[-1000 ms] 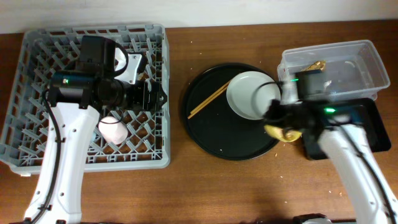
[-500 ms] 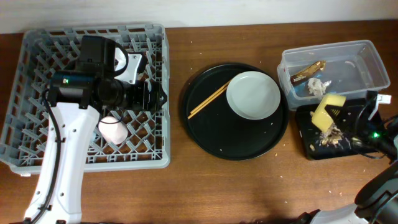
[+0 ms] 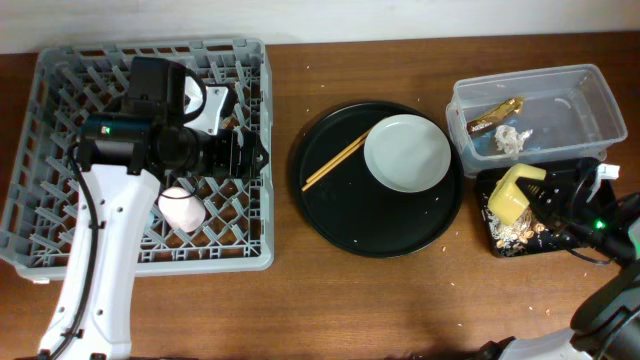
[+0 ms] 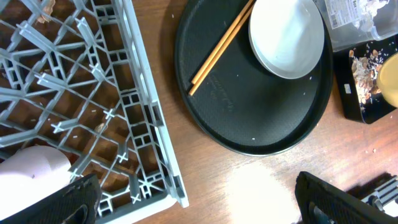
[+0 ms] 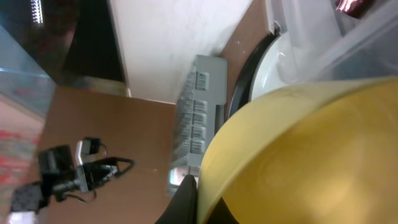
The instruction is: Sort waste into correct bins and load items into the dishwasher rack
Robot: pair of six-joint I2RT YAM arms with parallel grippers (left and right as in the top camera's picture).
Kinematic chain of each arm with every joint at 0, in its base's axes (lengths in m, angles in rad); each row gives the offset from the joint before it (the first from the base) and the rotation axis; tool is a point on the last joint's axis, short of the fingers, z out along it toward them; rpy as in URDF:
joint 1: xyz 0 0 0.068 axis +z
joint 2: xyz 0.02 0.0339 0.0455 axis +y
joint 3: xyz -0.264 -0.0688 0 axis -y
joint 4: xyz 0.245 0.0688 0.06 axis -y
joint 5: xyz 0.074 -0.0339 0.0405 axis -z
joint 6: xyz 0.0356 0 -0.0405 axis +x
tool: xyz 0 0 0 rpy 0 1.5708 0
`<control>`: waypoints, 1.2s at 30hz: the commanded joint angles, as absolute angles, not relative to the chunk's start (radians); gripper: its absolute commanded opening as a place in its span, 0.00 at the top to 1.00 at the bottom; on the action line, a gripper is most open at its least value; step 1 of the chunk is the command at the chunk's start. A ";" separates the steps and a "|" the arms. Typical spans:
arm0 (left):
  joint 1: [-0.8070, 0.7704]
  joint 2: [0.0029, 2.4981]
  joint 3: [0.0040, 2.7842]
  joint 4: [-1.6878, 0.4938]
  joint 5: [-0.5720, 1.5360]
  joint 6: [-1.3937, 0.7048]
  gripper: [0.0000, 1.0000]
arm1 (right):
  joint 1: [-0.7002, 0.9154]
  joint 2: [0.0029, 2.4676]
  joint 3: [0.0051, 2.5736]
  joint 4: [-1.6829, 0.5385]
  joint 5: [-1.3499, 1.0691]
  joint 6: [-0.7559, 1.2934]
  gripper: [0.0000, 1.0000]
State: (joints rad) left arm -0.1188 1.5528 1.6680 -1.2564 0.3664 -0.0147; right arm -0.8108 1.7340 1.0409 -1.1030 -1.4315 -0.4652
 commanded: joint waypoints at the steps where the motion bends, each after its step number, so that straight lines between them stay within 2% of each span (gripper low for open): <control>1: -0.121 1.544 1.680 -1.258 0.369 0.005 0.01 | -0.808 1.693 1.045 -1.155 -1.440 -0.591 0.96; 2: -0.121 1.544 1.680 -1.258 0.369 0.005 0.01 | -0.805 1.693 1.048 -1.104 -1.367 -0.440 0.96; 5: -0.121 1.544 1.680 -1.258 0.369 0.005 0.01 | -0.737 1.549 1.093 -1.333 -1.356 -0.625 0.96; 7: -0.121 1.544 1.680 -1.258 0.369 0.005 0.01 | -0.467 1.370 1.120 -1.303 -1.153 -0.603 0.96; 8: -0.121 1.544 1.680 -1.258 0.369 0.005 0.01 | -0.269 1.322 1.119 -1.217 -0.997 -0.485 0.96; 9: -0.121 1.544 1.680 -1.258 0.369 0.005 0.01 | -0.031 1.314 1.119 -1.090 -0.730 -0.282 0.96; 12: -0.121 1.544 1.680 -1.258 0.369 0.005 0.01 | 0.465 1.399 1.119 -0.828 -0.187 0.000 0.96; 14: -0.121 1.544 1.680 -1.258 0.369 0.005 0.01 | 0.635 1.531 1.119 -0.768 -0.031 0.020 0.96; 15: -0.121 1.544 1.680 -1.258 0.369 0.005 0.01 | 0.658 1.605 1.119 -0.759 -0.014 0.020 0.96; 16: -0.121 1.544 1.680 -1.258 0.369 0.005 0.01 | 0.661 1.680 1.119 -0.758 -0.014 0.021 0.96; 17: -0.121 1.544 1.680 -1.258 0.369 0.005 0.01 | 0.659 1.726 1.121 -0.758 -0.013 0.021 0.69; 18: -0.121 1.544 1.680 -1.258 0.369 0.005 0.01 | 0.659 1.727 1.124 -0.754 0.006 0.031 0.55; 19: -0.121 1.544 1.680 -1.258 0.369 0.005 0.01 | 0.656 1.715 1.138 -0.758 0.060 0.064 0.48; 22: -0.121 1.544 1.680 -1.230 0.379 0.004 0.01 | 0.581 1.615 1.194 -0.836 0.059 0.134 0.45; 24: -0.136 1.545 1.680 -1.171 0.443 0.005 0.01 | 0.481 1.527 1.223 -0.865 -0.025 0.173 0.44; 25: -0.195 1.558 1.680 -1.127 0.413 0.005 0.01 | 0.333 1.418 1.228 -0.873 -0.188 0.212 0.42; 26: -0.241 1.578 1.680 -1.104 0.375 0.005 0.08 | 0.244 1.368 1.228 -0.873 -0.313 0.223 0.42; 28: -0.387 1.695 1.680 -1.047 0.175 0.005 0.11 | 0.065 1.298 1.228 -0.904 -0.471 0.222 0.37; 30: -0.460 1.836 1.680 -0.949 0.130 0.006 0.29 | -0.001 1.291 1.228 -0.951 -0.494 0.221 0.37; 31: -0.485 1.930 1.680 -0.856 0.129 0.020 0.49 | -0.007 1.296 1.228 -0.968 -0.493 0.218 0.37; 32: -0.495 2.025 1.680 -0.739 0.121 0.020 0.76 | -0.007 1.298 1.228 -0.981 -0.485 0.217 0.37; 36: -0.496 2.211 1.680 -0.552 0.123 0.048 0.73 | -0.007 1.298 1.227 -0.984 -0.471 0.215 0.37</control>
